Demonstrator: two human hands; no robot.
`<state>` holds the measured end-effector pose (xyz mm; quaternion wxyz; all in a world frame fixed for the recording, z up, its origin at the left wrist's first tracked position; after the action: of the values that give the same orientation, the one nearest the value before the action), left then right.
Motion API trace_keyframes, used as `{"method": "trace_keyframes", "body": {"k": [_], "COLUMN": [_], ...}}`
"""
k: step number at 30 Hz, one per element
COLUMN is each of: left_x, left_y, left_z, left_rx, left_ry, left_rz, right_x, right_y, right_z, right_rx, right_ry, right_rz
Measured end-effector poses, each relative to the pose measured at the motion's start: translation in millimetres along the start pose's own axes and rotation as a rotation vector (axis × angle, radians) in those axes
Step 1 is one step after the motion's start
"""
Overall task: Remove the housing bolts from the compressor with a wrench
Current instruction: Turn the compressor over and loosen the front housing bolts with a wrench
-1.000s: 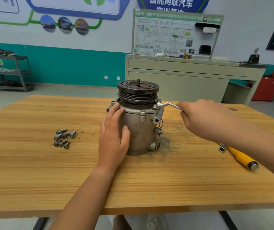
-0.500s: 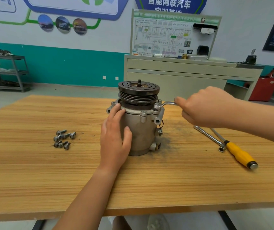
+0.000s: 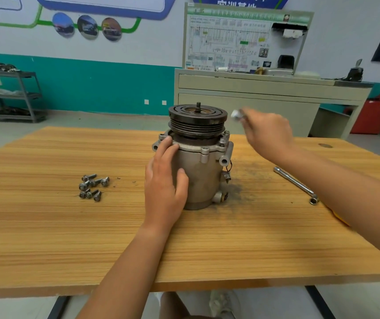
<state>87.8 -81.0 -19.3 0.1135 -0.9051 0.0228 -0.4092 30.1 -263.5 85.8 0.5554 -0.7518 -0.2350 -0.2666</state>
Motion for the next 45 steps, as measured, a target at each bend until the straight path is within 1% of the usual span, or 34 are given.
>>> {"method": "trace_keyframes", "body": {"k": [2, 3, 7, 11, 15, 17, 20, 23, 25, 31, 35, 40, 42, 45], "left_x": [0.2, 0.0, -0.8, -0.8, -1.1, -1.4, -2.0, -1.6, -1.6, -1.0, -1.1, 0.0, 0.4, -0.1], "left_y": [0.2, 0.3, -0.7, -1.8, -1.9, -1.6, -1.3, -1.2, -0.9, -1.0, -0.7, 0.5, 1.1, 0.7], "left_z": [-0.4, -0.5, -1.2, -1.9, -4.0, -3.4, -2.4, -2.2, -2.7, -2.0, -0.5, -1.2, -1.7, -2.9], "left_rx": [0.003, 0.002, -0.009, -0.002, 0.011, 0.014, 0.008, 0.012, 0.012, 0.005, -0.011, -0.022, -0.017, -0.017], "left_ry": [-0.003, -0.003, -0.008, -0.010, 0.003, -0.002, 0.001, 0.004, 0.010, 0.007, 0.005, 0.002, -0.006, -0.006], "left_rz": [0.001, 0.003, 0.011, 0.007, 0.002, -0.001, -0.005, -0.017, -0.015, -0.010, -0.020, -0.027, -0.021, -0.017], "right_x": [-12.7, -19.2, -48.5, -61.1, -47.3, -38.5, -28.7, -24.6, -23.0, -29.2, -29.5, -23.1, -24.9, -32.5], "right_y": [-20.1, -27.2, -44.6, -44.3, -46.1, -47.7, -51.6, -51.5, -50.5, -41.5, -40.9, -42.3, -42.0, -37.3], "right_z": [-9.2, -9.5, 17.3, 32.7, 35.0, 41.1, 51.3, 52.4, 47.6, 31.4, 32.4, 28.4, 30.0, 38.8], "right_rx": [0.164, 0.183, 0.162, -0.055, -0.257, -0.348, -0.477, -0.547, -0.529, -0.335, -0.365, -0.404, -0.416, -0.449], "right_ry": [0.140, 0.157, 0.051, -0.005, -0.041, -0.118, -0.283, -0.386, -0.388, -0.247, -0.310, -0.400, -0.396, -0.339], "right_rz": [-0.098, -0.091, 0.104, 0.316, 0.408, 0.455, 0.525, 0.595, 0.603, 0.590, 0.550, 0.572, 0.566, 0.552]}}
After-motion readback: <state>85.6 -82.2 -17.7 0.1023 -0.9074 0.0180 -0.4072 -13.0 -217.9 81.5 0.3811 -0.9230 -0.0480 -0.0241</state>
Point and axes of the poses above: each hand's wrist, its own x-axis towards the middle knuckle, its own y-axis out of the palm, z = x × y, the point moved 6 cm from there along x, towards the middle knuckle, and after that the axes turned 9 degrees about -y, right-handed, at the moved point
